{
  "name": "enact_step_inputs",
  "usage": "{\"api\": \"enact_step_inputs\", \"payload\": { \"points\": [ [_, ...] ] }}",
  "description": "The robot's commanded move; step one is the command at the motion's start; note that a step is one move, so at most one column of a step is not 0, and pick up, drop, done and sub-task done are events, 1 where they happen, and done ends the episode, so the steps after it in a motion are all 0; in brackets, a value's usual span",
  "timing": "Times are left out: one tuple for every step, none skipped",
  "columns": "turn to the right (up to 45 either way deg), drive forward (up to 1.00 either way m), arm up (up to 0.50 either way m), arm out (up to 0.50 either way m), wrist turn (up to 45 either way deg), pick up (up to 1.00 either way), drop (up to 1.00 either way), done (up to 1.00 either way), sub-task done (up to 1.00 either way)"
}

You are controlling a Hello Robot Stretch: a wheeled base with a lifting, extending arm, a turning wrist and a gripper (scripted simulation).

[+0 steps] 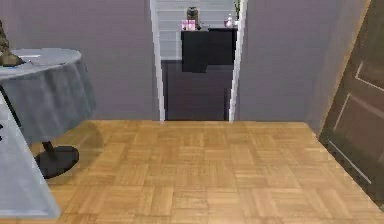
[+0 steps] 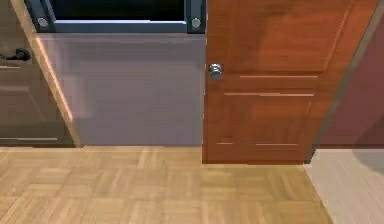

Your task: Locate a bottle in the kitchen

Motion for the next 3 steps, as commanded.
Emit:
{"api": "enact_step_inputs", "payload": {
  "points": [
    [0.0,1.0,0.0,0.0,0.0,0.0,0.0,0.0,0.0],
    [0.0,1.0,0.0,0.0,0.0,0.0,0.0,0.0,0.0],
    [0.0,0.7,0.0,0.0,0.0,0.0,0.0,0.0,0.0]
  ]
}}
